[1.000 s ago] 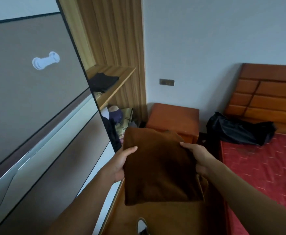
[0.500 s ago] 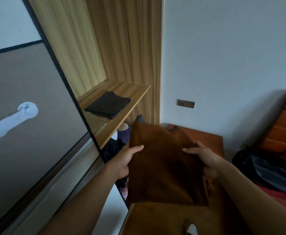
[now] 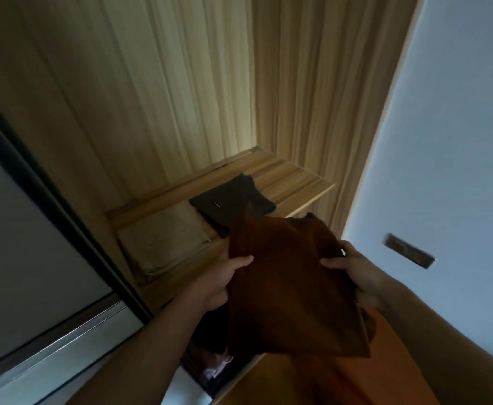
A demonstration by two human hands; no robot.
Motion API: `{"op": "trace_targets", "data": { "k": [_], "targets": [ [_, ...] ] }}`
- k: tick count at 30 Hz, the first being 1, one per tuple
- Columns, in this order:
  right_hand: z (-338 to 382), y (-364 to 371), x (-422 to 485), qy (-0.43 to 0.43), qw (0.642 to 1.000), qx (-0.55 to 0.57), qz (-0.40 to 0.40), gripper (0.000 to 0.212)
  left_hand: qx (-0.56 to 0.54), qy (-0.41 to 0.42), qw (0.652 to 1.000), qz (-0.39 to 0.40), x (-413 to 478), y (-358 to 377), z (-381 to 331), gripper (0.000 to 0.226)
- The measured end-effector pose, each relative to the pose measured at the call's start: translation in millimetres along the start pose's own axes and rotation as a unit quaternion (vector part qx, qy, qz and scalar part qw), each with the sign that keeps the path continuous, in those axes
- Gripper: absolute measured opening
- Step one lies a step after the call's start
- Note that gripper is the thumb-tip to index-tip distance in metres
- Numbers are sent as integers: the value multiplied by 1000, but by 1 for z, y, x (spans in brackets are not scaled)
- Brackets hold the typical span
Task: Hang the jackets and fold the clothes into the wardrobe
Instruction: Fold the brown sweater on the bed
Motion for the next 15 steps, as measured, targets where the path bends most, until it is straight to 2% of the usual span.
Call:
{"op": "trace_targets", "data": {
  "k": [6, 11, 15],
  "targets": [
    [46, 25, 80, 1, 997, -58, 47, 62, -62, 34, 996, -56, 44, -3, -41, 85],
    [89, 39, 126, -8, 996, -77, 42, 56, -68, 48, 995, -57, 93, 6, -73, 91],
    [124, 37, 159, -29, 996, -88, 9, 55, -59, 51, 996, -48, 134, 22, -103, 90]
  ]
}}
Point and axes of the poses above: each hand's wrist, its own x-axis towards the middle knuckle, its own y-axis out of the palm, z = x × y, the point moved 9 cm from there along x, towards the middle knuckle, and after that the axes turned 14 degrees about -z, right-handed, at the moved point
